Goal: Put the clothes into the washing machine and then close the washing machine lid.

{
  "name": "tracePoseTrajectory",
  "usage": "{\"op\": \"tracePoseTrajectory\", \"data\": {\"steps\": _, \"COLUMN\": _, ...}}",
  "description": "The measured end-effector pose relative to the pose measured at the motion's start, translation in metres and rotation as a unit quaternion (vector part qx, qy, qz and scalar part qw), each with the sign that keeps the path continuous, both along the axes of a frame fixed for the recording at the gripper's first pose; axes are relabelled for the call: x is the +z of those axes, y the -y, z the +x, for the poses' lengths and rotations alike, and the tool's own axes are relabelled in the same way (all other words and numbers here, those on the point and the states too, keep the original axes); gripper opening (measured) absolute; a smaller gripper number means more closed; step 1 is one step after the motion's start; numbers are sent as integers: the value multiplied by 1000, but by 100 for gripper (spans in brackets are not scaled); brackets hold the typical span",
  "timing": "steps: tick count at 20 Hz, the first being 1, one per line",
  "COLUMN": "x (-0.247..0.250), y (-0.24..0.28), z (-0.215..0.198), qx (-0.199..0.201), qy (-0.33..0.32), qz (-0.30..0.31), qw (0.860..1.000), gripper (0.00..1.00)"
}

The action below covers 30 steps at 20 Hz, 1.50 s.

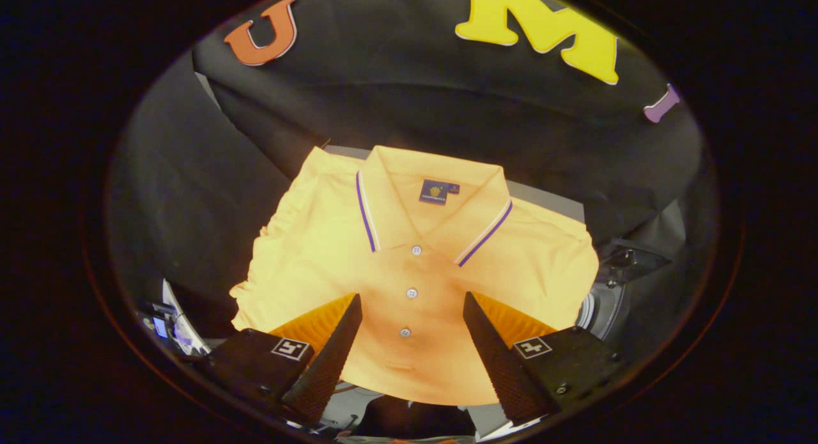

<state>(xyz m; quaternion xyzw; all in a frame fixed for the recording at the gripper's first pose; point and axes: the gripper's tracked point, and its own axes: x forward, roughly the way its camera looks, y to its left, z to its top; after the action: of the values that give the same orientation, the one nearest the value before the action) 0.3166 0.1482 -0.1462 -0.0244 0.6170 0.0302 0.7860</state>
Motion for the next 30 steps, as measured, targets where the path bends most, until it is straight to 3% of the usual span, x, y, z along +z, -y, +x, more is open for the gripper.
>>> {"op": "tracePoseTrajectory", "data": {"steps": 3, "x": -16, "y": -7, "z": 3, "qx": -15, "qy": -31, "qz": 5, "qw": 999, "gripper": 100}}
{"op": "tracePoseTrajectory", "data": {"steps": 6, "x": -34, "y": -7, "z": -7, "qx": -3, "qy": -72, "qz": -14, "qw": 997, "gripper": 100}}
{"op": "tracePoseTrajectory", "data": {"steps": 9, "x": -37, "y": -12, "z": -2, "qx": 3, "qy": -36, "qz": -33, "qw": 999, "gripper": 100}}
{"op": "tracePoseTrajectory", "data": {"steps": 16, "x": -37, "y": -9, "z": 1, "qx": 29, "qy": -48, "qz": -33, "qw": 998, "gripper": 96}}
{"op": "tracePoseTrajectory", "data": {"steps": 17, "x": -37, "y": -8, "z": 2, "qx": 36, "qy": -46, "qz": -33, "qw": 998, "gripper": 85}}
{"op": "tracePoseTrajectory", "data": {"steps": 20, "x": -34, "y": -1, "z": 7, "qx": 43, "qy": -42, "qz": -37, "qw": 998, "gripper": 18}}
{"op": "tracePoseTrajectory", "data": {"steps": 21, "x": -34, "y": 2, "z": 7, "qx": 70, "qy": -48, "qz": -41, "qw": 996, "gripper": 9}}
{"op": "tracePoseTrajectory", "data": {"steps": 30, "x": 0, "y": 9, "z": 8, "qx": 47, "qy": -40, "qz": -5, "qw": 998, "gripper": 5}}
